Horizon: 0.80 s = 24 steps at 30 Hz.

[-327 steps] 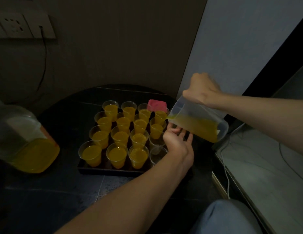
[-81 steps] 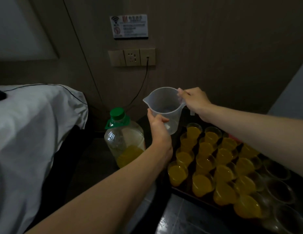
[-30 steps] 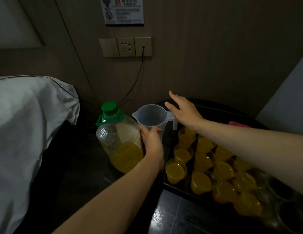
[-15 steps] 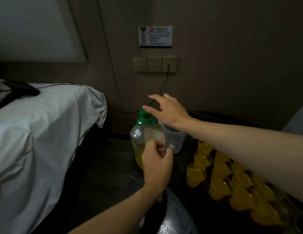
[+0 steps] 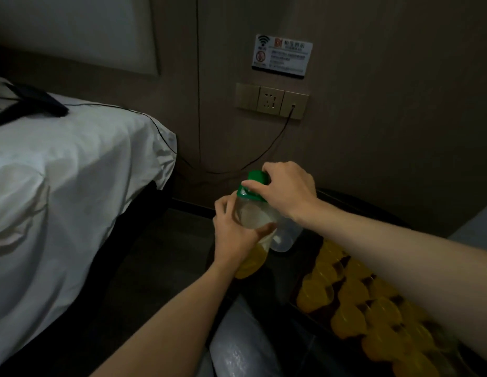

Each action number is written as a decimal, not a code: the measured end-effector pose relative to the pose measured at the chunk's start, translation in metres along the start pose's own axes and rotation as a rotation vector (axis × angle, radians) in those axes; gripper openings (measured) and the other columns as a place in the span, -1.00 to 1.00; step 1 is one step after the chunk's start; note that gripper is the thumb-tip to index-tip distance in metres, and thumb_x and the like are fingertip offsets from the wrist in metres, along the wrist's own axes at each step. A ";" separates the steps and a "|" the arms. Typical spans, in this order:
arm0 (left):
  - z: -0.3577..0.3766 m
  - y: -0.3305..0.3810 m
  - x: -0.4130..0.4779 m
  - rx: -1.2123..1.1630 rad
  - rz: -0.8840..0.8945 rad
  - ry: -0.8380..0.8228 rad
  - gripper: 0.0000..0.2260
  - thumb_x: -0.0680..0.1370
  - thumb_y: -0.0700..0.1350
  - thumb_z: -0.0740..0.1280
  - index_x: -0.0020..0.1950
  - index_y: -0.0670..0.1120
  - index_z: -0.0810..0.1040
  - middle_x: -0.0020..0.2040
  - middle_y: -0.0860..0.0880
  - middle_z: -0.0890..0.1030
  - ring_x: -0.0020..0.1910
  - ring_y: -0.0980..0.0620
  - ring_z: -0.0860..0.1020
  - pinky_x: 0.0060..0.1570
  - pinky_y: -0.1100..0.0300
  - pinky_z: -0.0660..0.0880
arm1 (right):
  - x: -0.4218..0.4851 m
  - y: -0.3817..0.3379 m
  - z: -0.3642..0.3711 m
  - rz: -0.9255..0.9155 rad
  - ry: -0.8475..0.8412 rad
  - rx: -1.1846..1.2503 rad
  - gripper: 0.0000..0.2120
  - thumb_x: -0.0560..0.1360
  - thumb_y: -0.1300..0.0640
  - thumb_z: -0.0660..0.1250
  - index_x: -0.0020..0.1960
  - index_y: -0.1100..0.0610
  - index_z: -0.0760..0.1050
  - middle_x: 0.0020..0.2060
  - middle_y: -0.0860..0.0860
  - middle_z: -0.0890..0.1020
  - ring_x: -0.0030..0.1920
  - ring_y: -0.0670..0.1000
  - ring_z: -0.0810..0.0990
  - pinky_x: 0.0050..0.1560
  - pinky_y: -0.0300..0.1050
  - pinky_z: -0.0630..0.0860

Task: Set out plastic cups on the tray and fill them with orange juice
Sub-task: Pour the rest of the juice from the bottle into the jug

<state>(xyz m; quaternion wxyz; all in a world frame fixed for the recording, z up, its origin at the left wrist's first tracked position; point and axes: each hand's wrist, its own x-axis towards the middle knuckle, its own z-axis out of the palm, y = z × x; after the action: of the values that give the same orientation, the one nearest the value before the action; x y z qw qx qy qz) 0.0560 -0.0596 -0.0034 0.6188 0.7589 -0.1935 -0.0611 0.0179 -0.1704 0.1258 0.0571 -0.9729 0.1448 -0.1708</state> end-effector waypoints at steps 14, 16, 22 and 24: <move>-0.003 -0.002 0.001 0.005 0.034 -0.028 -0.12 0.13 0.29 0.62 0.34 0.25 0.25 0.34 0.19 0.27 0.40 -0.02 0.34 0.36 -0.11 0.46 | 0.025 0.004 -0.030 -0.148 -0.407 -0.041 -0.57 0.58 -0.27 0.26 0.25 0.02 0.52 0.00 -0.01 0.56 0.00 0.01 0.56 0.04 0.04 0.58; -0.002 -0.003 0.001 0.018 0.034 -0.028 -0.09 0.13 0.32 0.60 0.39 0.20 0.30 0.34 0.20 0.27 0.39 0.00 0.34 0.36 -0.11 0.46 | 0.027 0.002 -0.028 -0.124 -0.323 -0.046 -0.51 0.52 -0.38 0.25 0.06 0.03 0.57 -0.14 -0.04 0.60 -0.14 -0.05 0.60 -0.14 -0.05 0.61; -0.003 -0.005 0.001 0.039 0.019 -0.047 -0.06 0.20 0.22 0.66 0.47 0.12 0.29 0.36 0.22 0.24 0.41 0.04 0.28 0.41 -0.10 0.41 | 0.027 -0.001 -0.039 -0.286 -0.484 -0.118 -0.66 0.65 -0.01 0.28 0.41 -0.04 0.46 0.08 -0.03 0.46 0.07 -0.02 0.50 0.07 -0.07 0.53; -0.003 -0.003 0.002 0.060 0.012 -0.049 -0.03 0.20 0.25 0.65 0.50 0.10 0.28 0.37 0.23 0.23 0.42 0.03 0.27 0.40 -0.12 0.42 | 0.027 -0.001 -0.046 -0.311 -0.556 -0.140 -0.50 0.64 0.11 0.28 0.54 -0.16 0.31 0.16 -0.04 0.36 0.10 -0.03 0.45 0.13 -0.03 0.55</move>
<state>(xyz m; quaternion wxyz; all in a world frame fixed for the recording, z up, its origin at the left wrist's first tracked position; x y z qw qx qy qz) 0.0591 -0.0567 -0.0051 0.5912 0.7742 -0.2149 -0.0699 0.0264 -0.1802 0.1776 0.0008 -0.9943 -0.0153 0.1053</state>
